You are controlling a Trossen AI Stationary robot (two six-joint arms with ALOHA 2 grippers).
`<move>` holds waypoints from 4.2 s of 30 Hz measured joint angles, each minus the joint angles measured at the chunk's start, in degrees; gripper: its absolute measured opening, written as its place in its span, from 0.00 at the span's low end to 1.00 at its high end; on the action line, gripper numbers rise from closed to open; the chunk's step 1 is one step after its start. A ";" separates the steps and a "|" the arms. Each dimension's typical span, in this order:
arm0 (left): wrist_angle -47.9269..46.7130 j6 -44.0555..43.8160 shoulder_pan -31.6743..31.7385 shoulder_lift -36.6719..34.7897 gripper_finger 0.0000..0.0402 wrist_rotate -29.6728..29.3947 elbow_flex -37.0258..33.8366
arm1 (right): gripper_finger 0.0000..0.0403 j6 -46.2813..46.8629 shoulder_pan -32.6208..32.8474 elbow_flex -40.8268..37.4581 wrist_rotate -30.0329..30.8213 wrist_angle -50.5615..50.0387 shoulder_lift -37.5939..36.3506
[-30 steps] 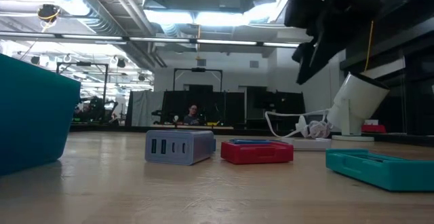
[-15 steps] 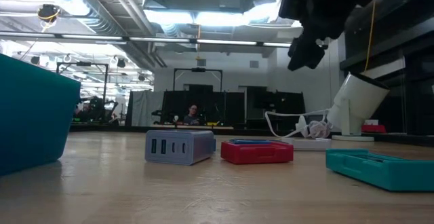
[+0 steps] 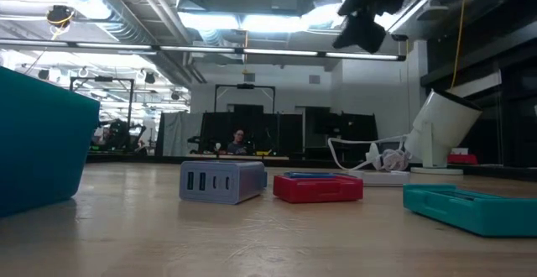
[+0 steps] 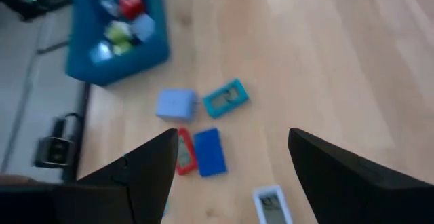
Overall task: Pick & Place Office items
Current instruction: Put the white digital clock into the gray bin
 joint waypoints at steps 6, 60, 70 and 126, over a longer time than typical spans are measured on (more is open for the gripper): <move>36.60 3.98 4.83 -2.65 0.23 6.69 -18.63 | 0.70 1.37 -0.05 -0.01 3.49 -10.62 0.17; 25.89 3.18 -3.95 -34.95 0.23 -24.92 -44.68 | 0.70 -16.93 1.56 0.05 2.44 -5.97 28.91; 25.27 2.68 -3.95 -34.95 0.23 -24.94 -44.68 | 0.65 -14.46 1.46 0.10 3.76 -5.17 29.81; 25.08 4.80 -3.95 -34.90 0.21 -26.43 -44.71 | 0.35 46.56 34.79 -25.65 2.88 0.75 -16.48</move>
